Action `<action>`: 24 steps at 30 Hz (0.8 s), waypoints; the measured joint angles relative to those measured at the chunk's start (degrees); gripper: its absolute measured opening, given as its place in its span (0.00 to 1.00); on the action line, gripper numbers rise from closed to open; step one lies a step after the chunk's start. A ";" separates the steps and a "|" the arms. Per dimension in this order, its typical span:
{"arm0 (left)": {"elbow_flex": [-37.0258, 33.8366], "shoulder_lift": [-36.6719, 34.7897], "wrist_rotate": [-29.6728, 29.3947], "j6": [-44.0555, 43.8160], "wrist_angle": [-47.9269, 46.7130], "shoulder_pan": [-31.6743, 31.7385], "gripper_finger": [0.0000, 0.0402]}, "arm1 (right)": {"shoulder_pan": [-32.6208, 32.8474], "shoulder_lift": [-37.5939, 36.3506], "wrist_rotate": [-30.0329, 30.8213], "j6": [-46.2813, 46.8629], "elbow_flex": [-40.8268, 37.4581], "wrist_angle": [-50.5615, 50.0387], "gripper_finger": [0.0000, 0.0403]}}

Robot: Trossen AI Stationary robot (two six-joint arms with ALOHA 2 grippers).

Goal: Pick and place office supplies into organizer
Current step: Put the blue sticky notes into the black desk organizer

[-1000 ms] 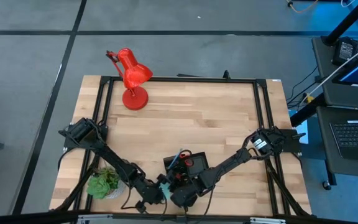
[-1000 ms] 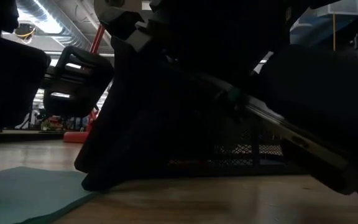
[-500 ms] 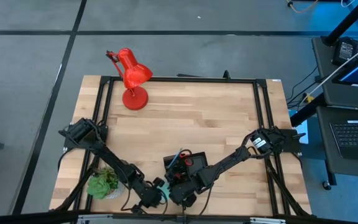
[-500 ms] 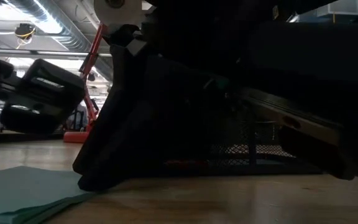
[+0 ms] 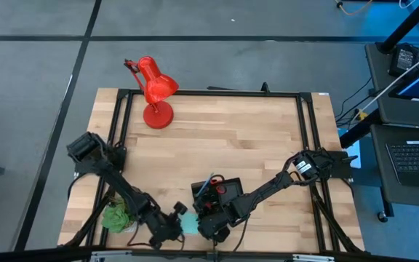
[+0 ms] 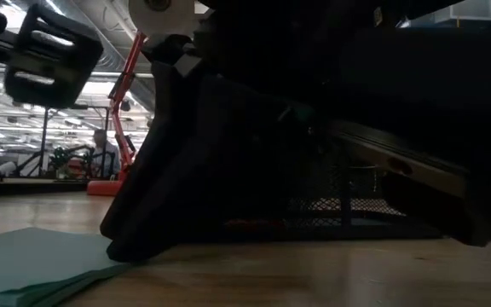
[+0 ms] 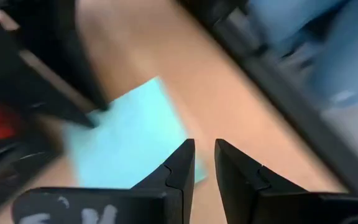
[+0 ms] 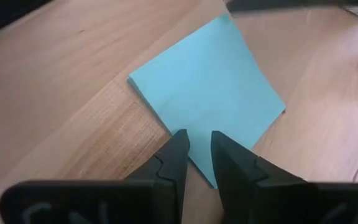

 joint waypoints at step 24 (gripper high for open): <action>0.00 0.08 -14.42 13.65 -10.91 -6.08 0.34 | -1.90 0.04 -0.56 8.29 -0.02 0.92 0.19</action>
